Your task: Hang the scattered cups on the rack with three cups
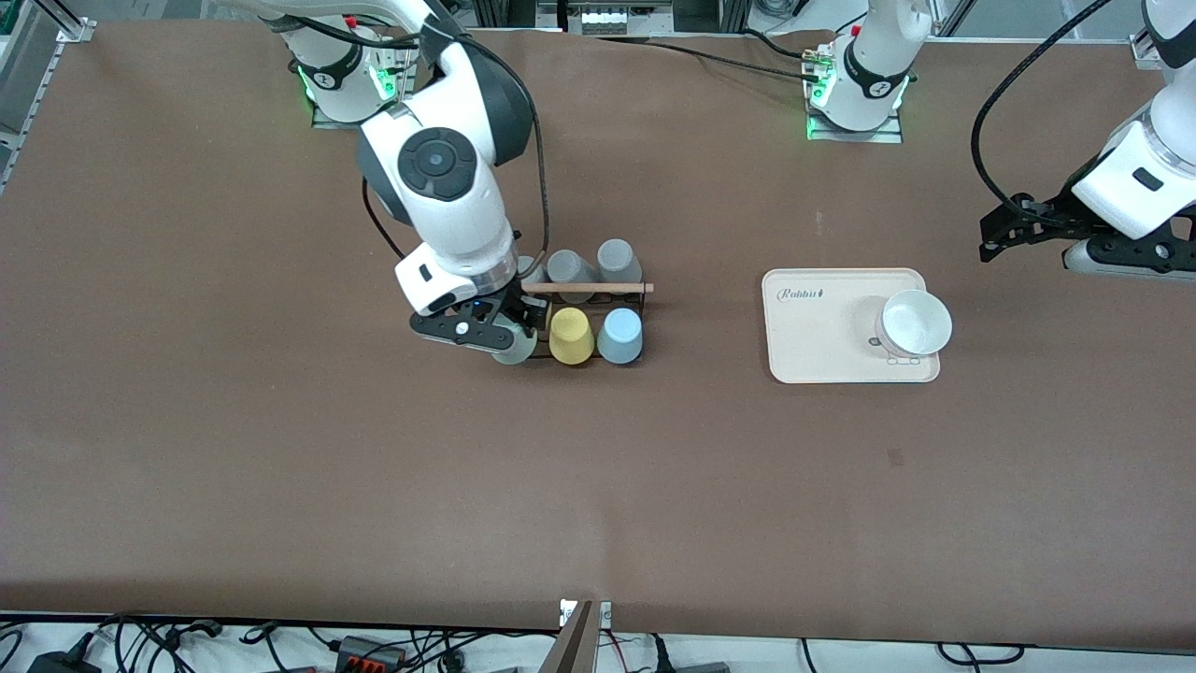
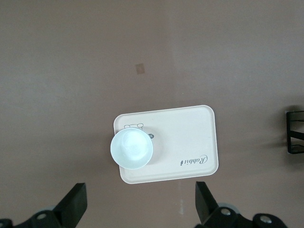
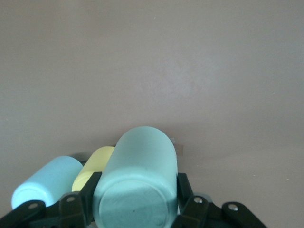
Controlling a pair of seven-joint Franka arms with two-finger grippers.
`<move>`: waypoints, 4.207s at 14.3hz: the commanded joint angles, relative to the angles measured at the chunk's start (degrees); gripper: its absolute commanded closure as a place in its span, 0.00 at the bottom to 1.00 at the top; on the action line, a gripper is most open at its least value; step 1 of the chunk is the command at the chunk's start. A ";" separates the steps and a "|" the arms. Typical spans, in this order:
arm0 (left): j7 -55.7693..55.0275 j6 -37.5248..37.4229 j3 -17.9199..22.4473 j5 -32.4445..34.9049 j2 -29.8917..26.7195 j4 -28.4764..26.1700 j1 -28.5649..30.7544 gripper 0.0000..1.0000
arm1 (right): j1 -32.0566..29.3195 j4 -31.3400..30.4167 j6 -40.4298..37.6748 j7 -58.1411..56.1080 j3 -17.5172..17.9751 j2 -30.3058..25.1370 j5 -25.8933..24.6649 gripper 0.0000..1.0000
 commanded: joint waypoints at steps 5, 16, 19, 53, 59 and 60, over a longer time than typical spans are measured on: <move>0.87 -1.34 -0.60 0.90 0.15 0.82 1.09 0.00 | 1.49 -2.34 1.12 1.61 -0.59 -0.01 -1.74 0.72; 1.23 -3.01 -0.34 0.46 0.59 1.17 1.00 0.00 | 1.57 -4.36 1.38 1.61 -0.50 -0.10 -1.65 0.72; 0.87 -3.01 -0.78 0.46 0.59 1.25 0.83 0.00 | 1.57 -6.02 3.74 1.61 -0.50 -0.10 -1.04 0.72; 1.05 -3.10 -0.78 0.46 0.68 1.96 0.39 0.00 | -11.66 -9.02 -9.66 -14.25 -2.79 -16.25 4.23 0.00; 0.70 -3.10 -0.78 0.46 0.68 2.05 0.39 0.00 | -30.74 -8.93 -18.03 -39.32 -2.79 -24.17 3.53 0.00; 0.70 -3.10 -0.86 0.46 0.68 2.05 0.39 0.00 | -33.56 -8.58 -18.65 -40.13 -2.79 -25.05 3.45 0.00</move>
